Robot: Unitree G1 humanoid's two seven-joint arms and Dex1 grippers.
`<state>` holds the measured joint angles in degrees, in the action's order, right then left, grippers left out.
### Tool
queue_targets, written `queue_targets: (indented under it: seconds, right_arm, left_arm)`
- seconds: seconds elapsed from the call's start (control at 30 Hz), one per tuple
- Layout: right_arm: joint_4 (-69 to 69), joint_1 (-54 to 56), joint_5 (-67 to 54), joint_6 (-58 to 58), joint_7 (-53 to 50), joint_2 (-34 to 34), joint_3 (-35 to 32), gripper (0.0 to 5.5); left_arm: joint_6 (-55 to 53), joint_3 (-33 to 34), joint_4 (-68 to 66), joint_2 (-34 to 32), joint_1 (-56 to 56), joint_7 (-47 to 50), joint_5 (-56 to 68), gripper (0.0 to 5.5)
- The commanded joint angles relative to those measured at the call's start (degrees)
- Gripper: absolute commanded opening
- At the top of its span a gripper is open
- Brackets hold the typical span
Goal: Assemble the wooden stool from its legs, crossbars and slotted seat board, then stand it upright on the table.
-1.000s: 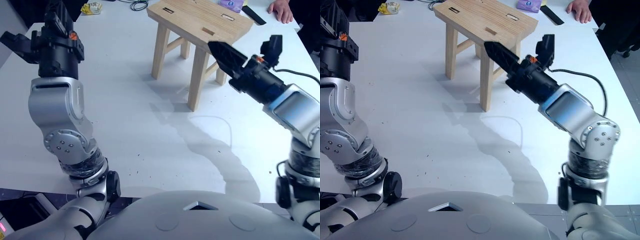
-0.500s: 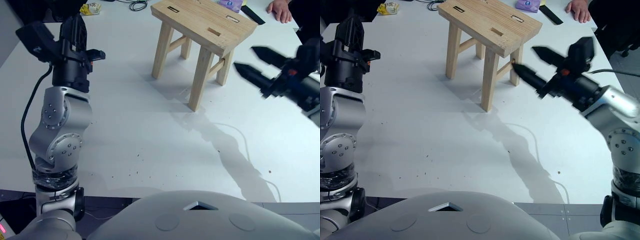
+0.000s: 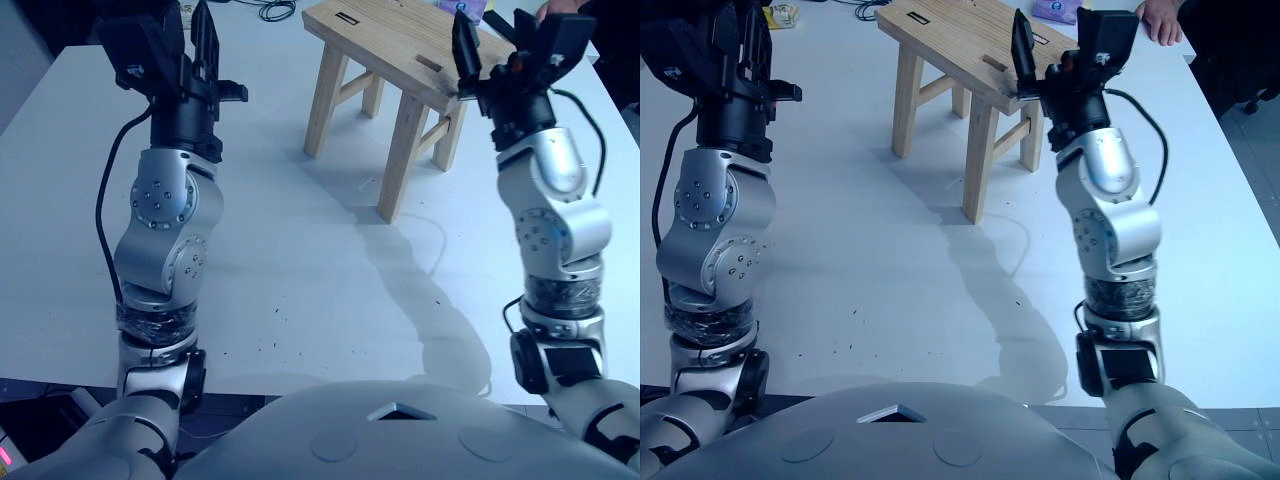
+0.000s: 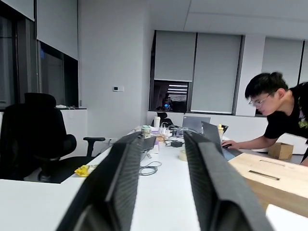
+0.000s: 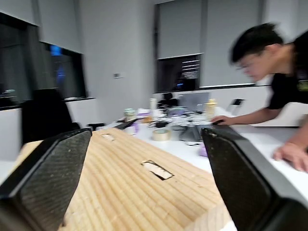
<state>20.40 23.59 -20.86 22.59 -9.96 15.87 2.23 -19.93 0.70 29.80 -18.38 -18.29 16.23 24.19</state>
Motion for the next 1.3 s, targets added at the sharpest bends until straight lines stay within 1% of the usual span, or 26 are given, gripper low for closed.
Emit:
queue_targets:
  seconds: [0.03, 0.07, 0.3, 0.43, 0.53, 0.6, 0.73, 0.83, 1.07, 1.17, 1.3]
  right_arm:
    - [2.7, 4.8, 6.3, 1.4, -3.0, -2.7, 0.9, 4.2]
    - [2.9, 5.6, 7.1, 1.7, -3.1, -3.2, 0.8, 4.2]
    - [-0.7, 6.8, 12.4, -1.2, -1.7, -5.9, -0.1, 4.2]
    - [-3.1, 6.6, 15.4, -4.1, -0.7, -7.1, 0.5, 4.2]
    - [-4.5, 7.9, 18.9, -7.6, 0.4, -6.6, 1.7, 4.2]
    - [-5.5, 9.7, 20.4, -9.0, 0.7, -6.7, 1.3, 4.2]
    - [-7.0, 13.4, 20.9, -9.9, 0.9, -7.4, -0.7, 4.2]
    - [-7.4, 13.6, 21.0, -10.0, 1.6, -8.2, -1.1, 4.2]
    - [-7.2, 13.4, 22.1, -9.4, 3.3, -8.7, -0.9, 4.2]
    - [-7.2, 14.0, 22.8, -9.1, 3.9, -8.8, -0.9, 4.2]
    - [-7.3, 14.3, 22.7, -9.0, 4.7, -9.1, -1.0, 4.2]
  left_arm:
    - [2.3, 1.3, -1.7, 4.6, -1.4, 1.4, -4.5, 2.25]
    - [2.7, 1.5, -2.0, 5.4, -1.5, 1.2, -5.1, 2.42]
    - [5.6, 1.7, -6.4, 8.6, -3.0, -1.4, -9.7, 2.42]
    - [8.6, 2.4, -8.9, 10.0, -4.1, -1.5, -12.7, 2.42]
    - [10.8, 3.2, -10.2, 9.8, -5.4, -1.5, -15.9, 2.42]
    - [11.7, 3.9, -10.7, 9.7, -6.9, -2.2, -16.4, 2.42]
    - [11.2, 4.9, -9.5, 8.9, -11.0, -4.5, -16.2, 2.42]
    - [10.0, 5.2, -9.0, 9.5, -12.3, -5.3, -15.8, 2.42]
    - [4.0, 2.2, -6.2, 10.7, -11.6, -9.2, -14.9, 2.42]
    - [3.5, 2.5, -5.6, 10.9, -12.1, -9.7, -15.2, 2.42]
    - [5.6, 2.4, -5.8, 10.8, -12.0, -9.8, -17.5, 2.42]
